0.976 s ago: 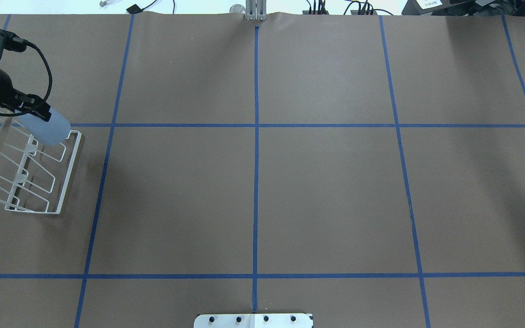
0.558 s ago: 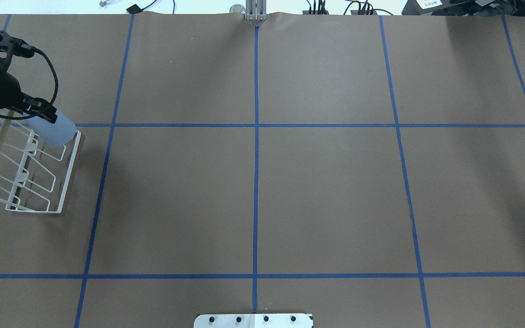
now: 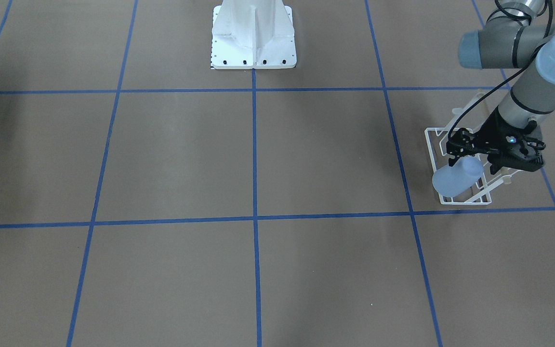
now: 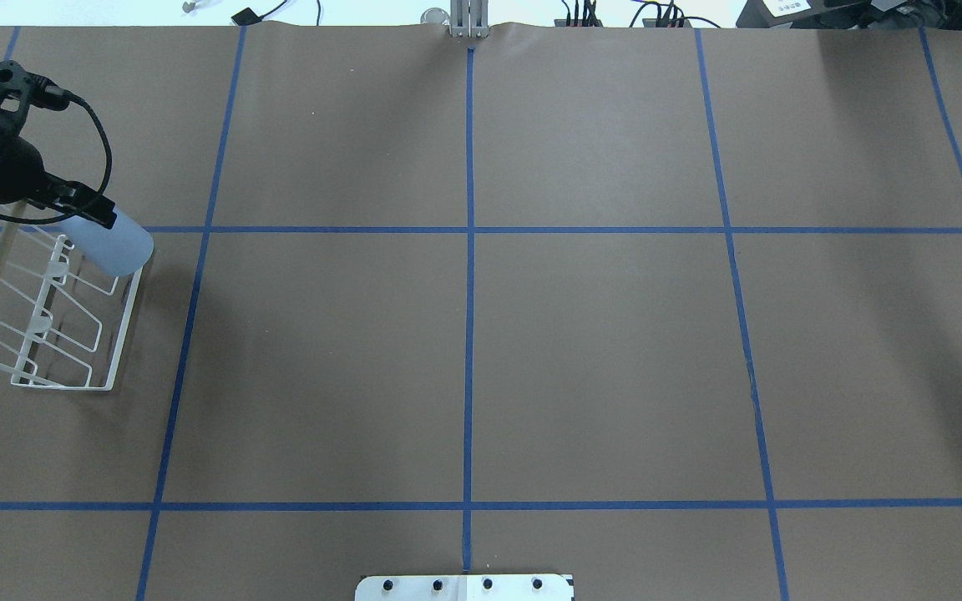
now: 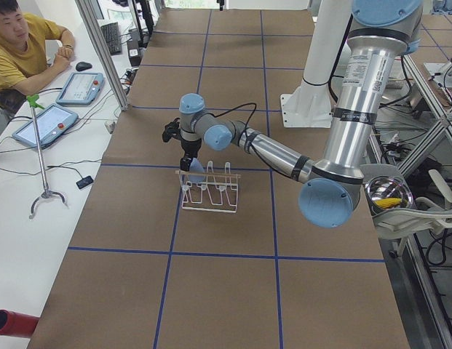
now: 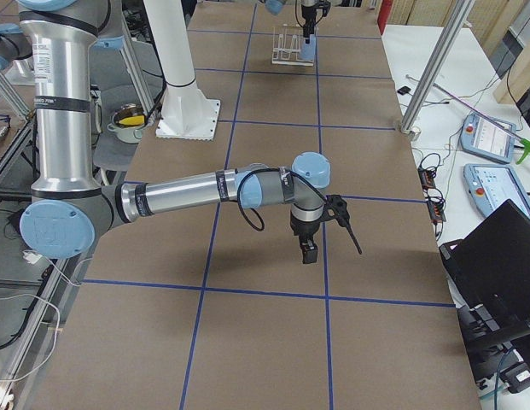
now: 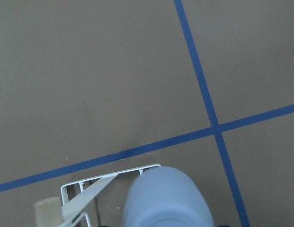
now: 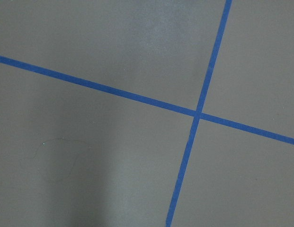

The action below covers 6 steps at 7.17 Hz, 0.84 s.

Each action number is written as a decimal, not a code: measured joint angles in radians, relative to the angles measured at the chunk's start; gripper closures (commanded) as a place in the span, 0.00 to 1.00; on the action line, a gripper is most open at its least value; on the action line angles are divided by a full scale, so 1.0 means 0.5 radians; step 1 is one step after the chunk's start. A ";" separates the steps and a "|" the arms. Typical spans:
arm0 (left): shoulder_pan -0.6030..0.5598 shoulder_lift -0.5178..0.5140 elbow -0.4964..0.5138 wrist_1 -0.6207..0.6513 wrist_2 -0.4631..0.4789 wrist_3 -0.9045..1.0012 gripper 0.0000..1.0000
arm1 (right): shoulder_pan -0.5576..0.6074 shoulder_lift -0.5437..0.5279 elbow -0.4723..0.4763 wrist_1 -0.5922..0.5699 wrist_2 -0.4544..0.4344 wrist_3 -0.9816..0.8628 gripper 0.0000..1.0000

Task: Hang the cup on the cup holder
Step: 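Open the left gripper and withdraw it from the hung cup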

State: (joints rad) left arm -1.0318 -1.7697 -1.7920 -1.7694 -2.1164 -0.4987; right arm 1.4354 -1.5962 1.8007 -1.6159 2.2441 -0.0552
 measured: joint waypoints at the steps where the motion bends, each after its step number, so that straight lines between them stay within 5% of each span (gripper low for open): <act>1: -0.046 0.000 -0.005 0.012 -0.006 0.057 0.02 | 0.001 -0.002 0.000 -0.004 0.000 0.000 0.00; 6: -0.653 0.158 0.042 0.351 -0.121 1.000 0.02 | 0.101 -0.030 -0.009 -0.007 0.004 -0.017 0.00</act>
State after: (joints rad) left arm -1.3582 -1.6909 -1.7709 -1.5937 -2.1770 0.0011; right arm 1.4858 -1.6112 1.7960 -1.6195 2.2459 -0.0638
